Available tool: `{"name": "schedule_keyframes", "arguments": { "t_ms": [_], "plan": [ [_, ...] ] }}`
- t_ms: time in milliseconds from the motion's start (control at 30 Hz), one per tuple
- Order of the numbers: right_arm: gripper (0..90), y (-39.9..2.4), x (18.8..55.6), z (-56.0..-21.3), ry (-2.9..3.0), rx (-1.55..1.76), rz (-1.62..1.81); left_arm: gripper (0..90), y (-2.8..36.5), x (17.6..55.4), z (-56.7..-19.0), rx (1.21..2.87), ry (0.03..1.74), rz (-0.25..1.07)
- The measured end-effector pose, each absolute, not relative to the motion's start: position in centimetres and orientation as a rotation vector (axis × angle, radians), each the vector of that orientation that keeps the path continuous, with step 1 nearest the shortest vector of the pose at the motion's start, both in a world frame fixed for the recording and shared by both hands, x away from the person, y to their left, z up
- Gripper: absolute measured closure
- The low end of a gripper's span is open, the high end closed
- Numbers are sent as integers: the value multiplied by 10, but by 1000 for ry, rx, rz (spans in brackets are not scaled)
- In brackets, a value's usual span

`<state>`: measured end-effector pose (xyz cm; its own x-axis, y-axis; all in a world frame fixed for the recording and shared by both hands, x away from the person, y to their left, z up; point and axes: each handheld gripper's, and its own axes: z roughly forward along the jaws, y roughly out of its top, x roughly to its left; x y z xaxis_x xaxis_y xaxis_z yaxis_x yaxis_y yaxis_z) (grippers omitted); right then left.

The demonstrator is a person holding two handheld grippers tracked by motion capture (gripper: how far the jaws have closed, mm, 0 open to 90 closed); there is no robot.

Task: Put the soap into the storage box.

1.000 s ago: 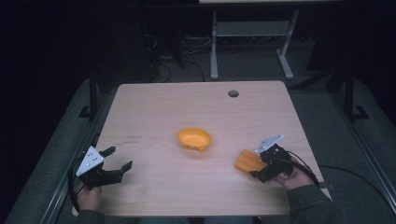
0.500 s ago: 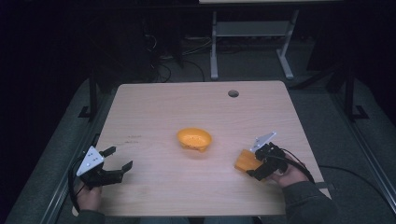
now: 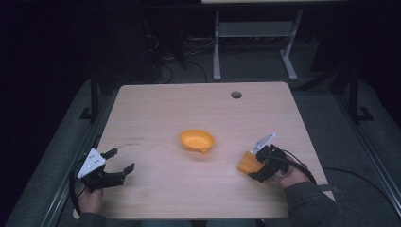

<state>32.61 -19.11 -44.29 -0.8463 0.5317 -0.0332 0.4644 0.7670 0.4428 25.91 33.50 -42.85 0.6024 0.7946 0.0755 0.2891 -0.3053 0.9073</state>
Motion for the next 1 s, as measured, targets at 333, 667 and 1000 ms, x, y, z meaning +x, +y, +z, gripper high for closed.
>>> {"name": "schedule_keyframes", "arguments": {
  "t_ms": [333, 667, 1000],
  "plan": [
    [151, -188, 329, -447, 2815, 802, 618, 139, 335, 259, -428, 1869, 871, 659],
    [178, -184, 331, -450, 2835, 780, 594, 139, 335, 259, -428, 1870, 870, 658],
    [192, -183, 332, -451, 2834, 781, 596, 139, 336, 259, -428, 1870, 870, 659]
  ]
}}
